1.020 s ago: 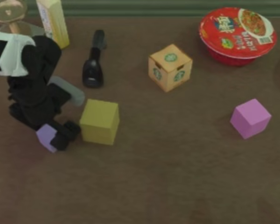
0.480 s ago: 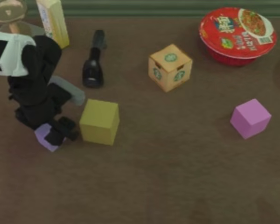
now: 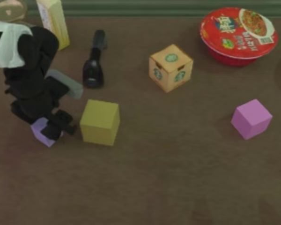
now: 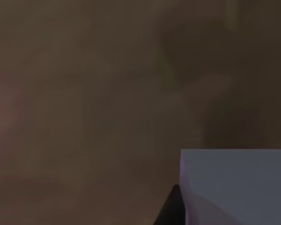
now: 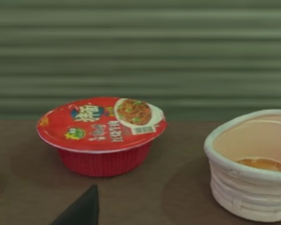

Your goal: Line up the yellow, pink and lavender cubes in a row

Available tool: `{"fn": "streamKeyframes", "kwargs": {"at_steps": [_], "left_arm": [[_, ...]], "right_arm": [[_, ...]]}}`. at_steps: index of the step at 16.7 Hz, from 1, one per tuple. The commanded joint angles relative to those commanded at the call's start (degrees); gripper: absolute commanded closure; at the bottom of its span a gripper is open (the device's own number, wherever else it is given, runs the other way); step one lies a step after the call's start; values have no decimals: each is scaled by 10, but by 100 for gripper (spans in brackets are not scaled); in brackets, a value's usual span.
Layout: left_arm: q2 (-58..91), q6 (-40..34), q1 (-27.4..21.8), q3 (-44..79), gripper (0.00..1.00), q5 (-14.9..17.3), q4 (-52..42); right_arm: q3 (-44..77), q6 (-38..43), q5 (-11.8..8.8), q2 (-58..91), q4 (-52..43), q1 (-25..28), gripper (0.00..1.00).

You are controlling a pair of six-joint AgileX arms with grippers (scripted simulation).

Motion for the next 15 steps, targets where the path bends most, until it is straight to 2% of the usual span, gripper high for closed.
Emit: {"fn": "streamKeyframes", "kwargs": {"at_steps": [5, 10, 13, 15], "left_arm": [[-41, 1, 5, 56, 100, 0, -99], [-42, 1, 1, 58, 100, 0, -102], [-21, -36, -24, 89, 100, -2, -116], [5, -91, -56, 130, 100, -3, -134]], "right_arm": [[0, 0, 0, 0, 0, 0, 0], [0, 0, 0, 0, 0, 0, 0], [0, 0, 0, 0, 0, 0, 0], [0, 0, 0, 0, 0, 0, 0]]}}
